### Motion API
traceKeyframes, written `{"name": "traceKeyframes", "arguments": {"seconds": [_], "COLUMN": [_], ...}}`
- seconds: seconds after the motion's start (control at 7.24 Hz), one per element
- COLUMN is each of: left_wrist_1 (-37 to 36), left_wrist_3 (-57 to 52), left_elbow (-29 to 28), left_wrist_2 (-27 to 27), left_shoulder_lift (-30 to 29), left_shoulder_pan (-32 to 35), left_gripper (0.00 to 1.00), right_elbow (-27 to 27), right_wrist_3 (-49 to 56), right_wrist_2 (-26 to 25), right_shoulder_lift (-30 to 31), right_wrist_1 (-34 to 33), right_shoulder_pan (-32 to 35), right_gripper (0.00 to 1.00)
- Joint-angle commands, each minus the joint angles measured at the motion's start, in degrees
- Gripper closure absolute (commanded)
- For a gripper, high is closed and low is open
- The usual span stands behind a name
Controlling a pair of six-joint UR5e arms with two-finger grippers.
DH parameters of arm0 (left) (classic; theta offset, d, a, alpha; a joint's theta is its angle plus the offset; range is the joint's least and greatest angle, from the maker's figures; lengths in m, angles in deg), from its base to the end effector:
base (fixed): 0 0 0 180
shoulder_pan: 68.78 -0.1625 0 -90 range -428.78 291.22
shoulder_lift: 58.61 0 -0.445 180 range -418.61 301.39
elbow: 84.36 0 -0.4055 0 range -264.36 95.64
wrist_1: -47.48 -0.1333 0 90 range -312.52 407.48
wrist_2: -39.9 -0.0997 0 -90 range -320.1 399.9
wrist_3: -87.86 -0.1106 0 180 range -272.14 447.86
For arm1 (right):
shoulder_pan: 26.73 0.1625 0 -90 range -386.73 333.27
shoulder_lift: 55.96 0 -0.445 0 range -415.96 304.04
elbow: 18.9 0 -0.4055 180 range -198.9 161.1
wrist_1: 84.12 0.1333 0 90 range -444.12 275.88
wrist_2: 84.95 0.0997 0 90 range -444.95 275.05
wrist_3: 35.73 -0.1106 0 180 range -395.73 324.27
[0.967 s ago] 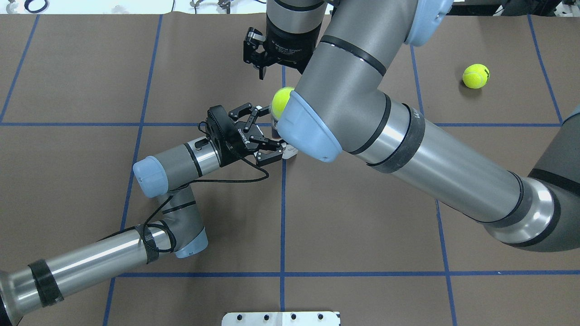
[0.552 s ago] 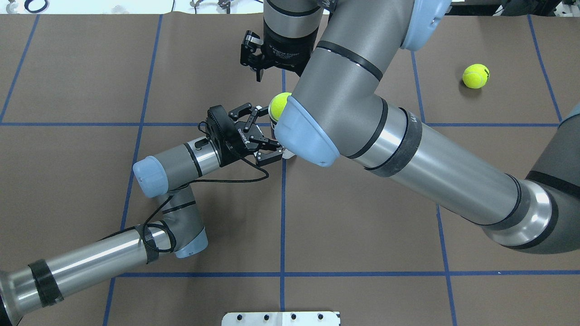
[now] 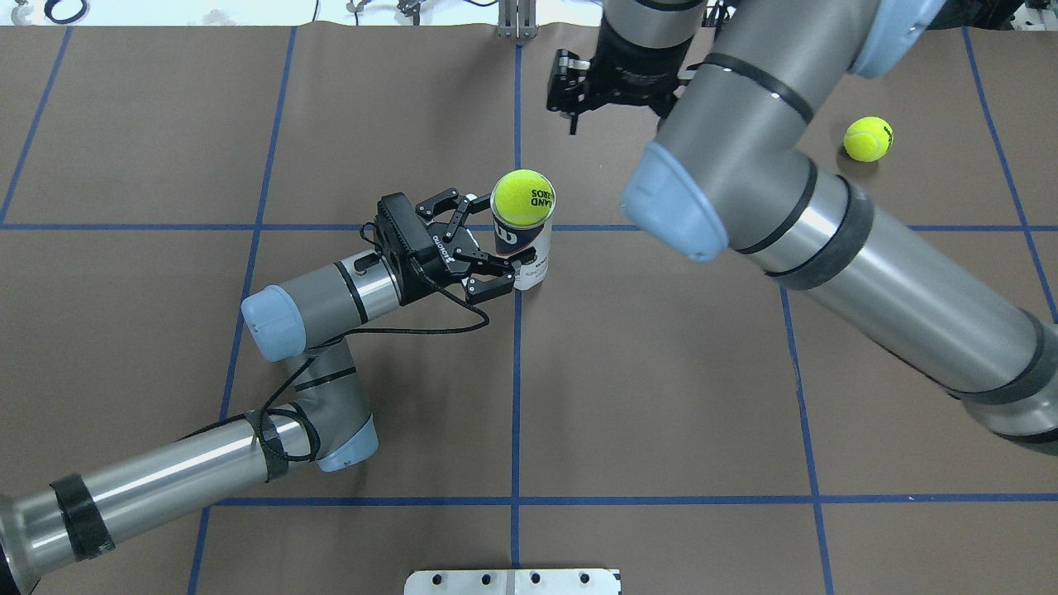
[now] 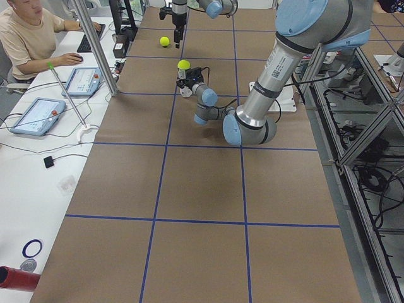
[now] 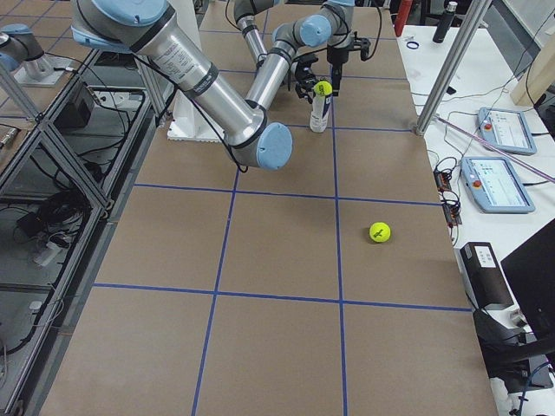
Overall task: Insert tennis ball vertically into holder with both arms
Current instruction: 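Move the right gripper to the farther ball and grasp it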
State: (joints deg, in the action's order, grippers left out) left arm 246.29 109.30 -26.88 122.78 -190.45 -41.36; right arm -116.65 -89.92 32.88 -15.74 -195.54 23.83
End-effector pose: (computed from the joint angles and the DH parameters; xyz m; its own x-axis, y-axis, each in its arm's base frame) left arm 0.5952 -0.4744 0.2887 0.3627 0.8524 -0.3767 0.5920 0.1015 0.7995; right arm -0.3789 -0.5891 0.1280 0.7135 0.0530 0.6986 -0.1118 0.9930 0.0390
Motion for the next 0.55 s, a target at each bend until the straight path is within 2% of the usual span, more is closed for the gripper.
{"name": "traceKeyframes", "arguments": {"seconds": [0.0, 0.28, 0.41], "left_wrist_1": [0.0, 0.09, 0.0], "left_wrist_3": [0.0, 0.0, 0.0], "left_elbow": [0.0, 0.0, -0.09], "left_wrist_2": [0.0, 0.0, 0.0], "left_shoulder_lift": [0.01, 0.09, 0.09], "left_shoulder_pan": [0.0, 0.0, -0.09], "left_gripper": [0.01, 0.01, 0.01], "right_elbow": [6.55, 23.05, 28.35], "right_wrist_3": [20.09, 29.9, 36.55], "right_wrist_2": [4.48, 5.12, 4.95], "right_shoulder_lift": [8.18, 9.08, 11.35], "right_wrist_1": [7.39, 22.57, 27.18], "right_shoulder_pan": [10.57, 14.47, 15.96], "right_gripper": [0.01, 0.01, 0.01]}}
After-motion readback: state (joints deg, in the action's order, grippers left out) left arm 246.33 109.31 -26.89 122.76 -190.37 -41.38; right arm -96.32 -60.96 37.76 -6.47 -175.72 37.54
